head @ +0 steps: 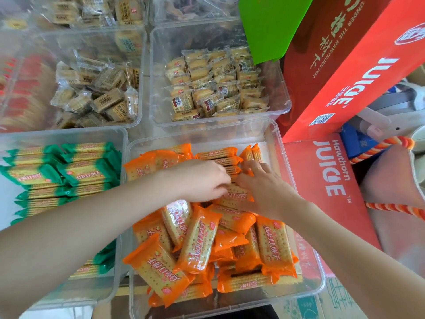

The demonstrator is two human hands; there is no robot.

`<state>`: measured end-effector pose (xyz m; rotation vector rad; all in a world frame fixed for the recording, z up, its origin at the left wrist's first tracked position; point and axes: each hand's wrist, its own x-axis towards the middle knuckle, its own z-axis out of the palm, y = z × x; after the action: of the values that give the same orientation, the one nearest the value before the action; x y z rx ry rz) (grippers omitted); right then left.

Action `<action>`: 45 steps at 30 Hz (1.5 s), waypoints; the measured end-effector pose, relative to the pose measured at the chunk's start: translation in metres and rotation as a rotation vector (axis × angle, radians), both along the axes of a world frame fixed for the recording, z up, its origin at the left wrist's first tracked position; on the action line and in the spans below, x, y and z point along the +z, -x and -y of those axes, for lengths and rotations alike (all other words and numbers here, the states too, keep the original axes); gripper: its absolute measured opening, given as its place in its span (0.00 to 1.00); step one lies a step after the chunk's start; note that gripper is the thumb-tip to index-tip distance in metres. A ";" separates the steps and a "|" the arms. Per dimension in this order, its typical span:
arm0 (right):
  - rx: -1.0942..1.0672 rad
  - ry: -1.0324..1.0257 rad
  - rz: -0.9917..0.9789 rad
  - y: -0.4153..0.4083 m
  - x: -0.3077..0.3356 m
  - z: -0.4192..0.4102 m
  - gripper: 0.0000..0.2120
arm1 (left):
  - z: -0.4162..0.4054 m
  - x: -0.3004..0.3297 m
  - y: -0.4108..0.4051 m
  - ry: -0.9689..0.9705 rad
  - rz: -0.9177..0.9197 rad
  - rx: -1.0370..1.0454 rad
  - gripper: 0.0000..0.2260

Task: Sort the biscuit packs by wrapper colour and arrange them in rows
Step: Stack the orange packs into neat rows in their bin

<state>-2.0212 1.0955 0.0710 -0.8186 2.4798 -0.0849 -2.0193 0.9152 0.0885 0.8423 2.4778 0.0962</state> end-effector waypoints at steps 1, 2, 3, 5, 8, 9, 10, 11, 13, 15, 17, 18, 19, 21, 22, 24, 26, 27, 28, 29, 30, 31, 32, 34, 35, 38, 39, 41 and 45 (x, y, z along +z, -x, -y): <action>-0.062 0.020 0.012 0.000 0.001 0.001 0.25 | -0.005 0.002 -0.007 0.037 0.016 -0.017 0.15; -0.144 0.057 0.039 0.000 0.002 0.002 0.25 | -0.008 0.004 -0.014 0.080 0.032 -0.029 0.16; -0.229 0.105 0.080 0.001 0.004 0.003 0.27 | -0.011 0.004 -0.019 0.120 0.055 -0.040 0.18; -0.311 0.114 0.174 0.001 0.007 0.003 0.33 | -0.017 0.005 -0.029 0.166 0.108 -0.052 0.22; -0.238 -0.034 0.170 -0.003 0.011 0.004 0.30 | -0.027 0.002 -0.043 0.179 0.081 -0.054 0.26; -0.205 -0.050 0.131 -0.005 0.013 0.004 0.26 | -0.031 0.000 -0.048 0.180 0.042 -0.034 0.28; -0.184 -0.052 0.082 -0.007 0.016 0.003 0.24 | -0.036 -0.002 -0.054 0.185 -0.002 -0.010 0.31; -0.176 -0.046 0.025 -0.009 0.019 0.001 0.23 | -0.041 -0.005 -0.058 0.202 -0.040 0.011 0.34; -0.224 0.007 -0.076 -0.014 0.023 -0.004 0.24 | -0.053 -0.010 -0.066 0.271 -0.059 0.045 0.38; -0.309 0.093 -0.121 -0.019 0.030 -0.012 0.24 | -0.062 -0.012 -0.070 0.306 -0.039 0.101 0.38; -0.376 0.171 -0.134 -0.021 0.037 -0.020 0.24 | -0.064 -0.013 -0.070 0.286 -0.061 0.129 0.32; -0.410 0.207 -0.139 -0.022 0.039 -0.025 0.24 | -0.064 -0.012 -0.069 0.257 -0.081 0.134 0.28; -0.447 0.241 -0.137 -0.023 0.042 -0.029 0.24 | -0.062 -0.010 -0.068 0.214 -0.102 0.152 0.24; -0.528 0.315 -0.104 -0.025 0.043 -0.038 0.25 | -0.057 -0.002 -0.066 0.095 -0.134 0.244 0.21; -0.572 0.364 -0.085 -0.026 0.044 -0.041 0.25 | -0.052 0.003 -0.063 0.033 -0.142 0.307 0.21; -0.648 0.498 -0.074 -0.027 0.044 -0.045 0.22 | -0.040 0.016 -0.060 -0.110 -0.135 0.461 0.25; -0.726 0.648 -0.041 -0.025 0.045 -0.045 0.17 | -0.027 0.029 -0.061 -0.344 -0.112 0.669 0.26; -0.760 0.717 0.006 -0.025 0.045 -0.042 0.15 | -0.019 0.034 -0.063 -0.489 -0.111 0.794 0.23; -0.786 0.786 0.066 -0.025 0.044 -0.038 0.13 | -0.012 0.038 -0.067 -0.623 -0.120 0.921 0.19; -0.808 0.851 0.130 -0.024 0.043 -0.033 0.11 | -0.004 0.042 -0.070 -0.726 -0.125 1.049 0.14; -0.827 0.899 0.187 -0.024 0.042 -0.026 0.10 | 0.005 0.045 -0.074 -0.811 -0.125 1.180 0.11; -0.832 0.930 0.231 -0.024 0.042 -0.019 0.09 | 0.013 0.049 -0.077 -0.891 -0.117 1.308 0.10; -0.826 0.950 0.265 -0.025 0.040 -0.011 0.09 | 0.022 0.051 -0.081 -0.961 -0.104 1.415 0.09; -0.782 0.972 0.307 -0.026 0.038 0.007 0.09 | 0.038 0.053 -0.089 -1.017 -0.074 1.532 0.06; -0.752 0.970 0.314 -0.027 0.039 0.016 0.09 | 0.045 0.054 -0.094 -0.999 -0.052 1.536 0.03; -0.686 0.990 0.372 -0.027 0.038 0.040 0.13 | 0.060 0.052 -0.110 -0.838 0.016 1.408 0.04; -0.671 0.993 0.392 -0.026 0.039 0.048 0.13 | 0.062 0.051 -0.114 -0.754 0.043 1.365 0.05; -0.659 0.984 0.417 -0.023 0.037 0.062 0.14 | 0.064 0.045 -0.121 -0.531 0.015 1.214 0.09; -0.758 1.012 0.477 -0.014 0.037 0.083 0.12 | 0.063 0.028 -0.129 -0.449 -0.084 1.095 0.30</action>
<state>-2.0077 1.0121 0.1084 -0.0816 2.0345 -1.6634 -1.8907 0.8522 0.1169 -0.4685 2.7319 1.0201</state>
